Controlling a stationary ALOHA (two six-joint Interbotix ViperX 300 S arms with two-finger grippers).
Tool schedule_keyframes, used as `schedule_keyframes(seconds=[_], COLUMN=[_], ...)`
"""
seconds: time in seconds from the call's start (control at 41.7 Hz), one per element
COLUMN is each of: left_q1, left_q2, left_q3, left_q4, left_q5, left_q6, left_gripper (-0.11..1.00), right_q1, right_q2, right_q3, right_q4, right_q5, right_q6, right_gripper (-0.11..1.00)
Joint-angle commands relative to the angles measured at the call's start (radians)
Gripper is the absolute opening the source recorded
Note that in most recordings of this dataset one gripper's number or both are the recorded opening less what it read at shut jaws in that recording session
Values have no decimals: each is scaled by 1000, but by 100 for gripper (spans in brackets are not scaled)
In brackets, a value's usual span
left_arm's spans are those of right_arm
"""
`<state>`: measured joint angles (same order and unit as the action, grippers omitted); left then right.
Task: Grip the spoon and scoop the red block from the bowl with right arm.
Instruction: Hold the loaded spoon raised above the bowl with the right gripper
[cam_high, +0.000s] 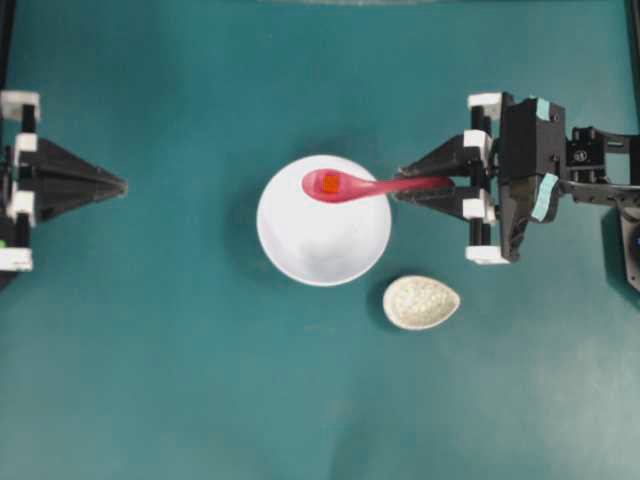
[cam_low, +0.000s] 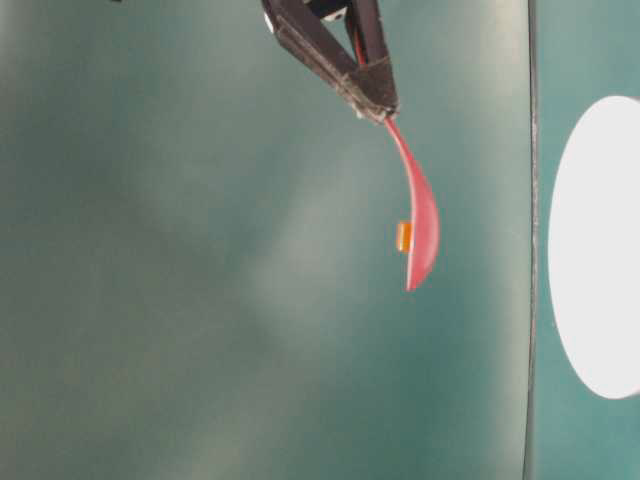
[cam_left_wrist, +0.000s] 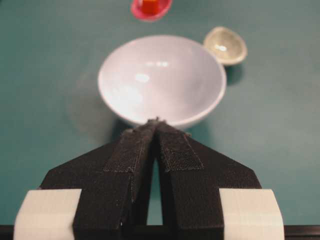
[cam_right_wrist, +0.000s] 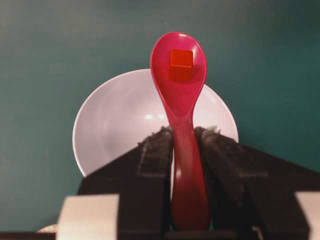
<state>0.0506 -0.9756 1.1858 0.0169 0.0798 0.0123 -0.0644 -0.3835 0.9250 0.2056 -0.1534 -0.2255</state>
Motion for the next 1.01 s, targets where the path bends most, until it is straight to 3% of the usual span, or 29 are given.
schedule_keyframes(seconds=[0.0,0.983], left_q1=[3,3], left_q2=[8,8], left_q3=[-11,-12], left_q4=[2,2], left_q5=[-5,-5], left_q6=[0,2], left_gripper=[0,0], right_q1=[3,8], right_q2=[-17,-15], right_q3=[-31,-52], right_q4=[5,15], right_q5=[6,25], right_q6=[2,2], right_gripper=[24,24])
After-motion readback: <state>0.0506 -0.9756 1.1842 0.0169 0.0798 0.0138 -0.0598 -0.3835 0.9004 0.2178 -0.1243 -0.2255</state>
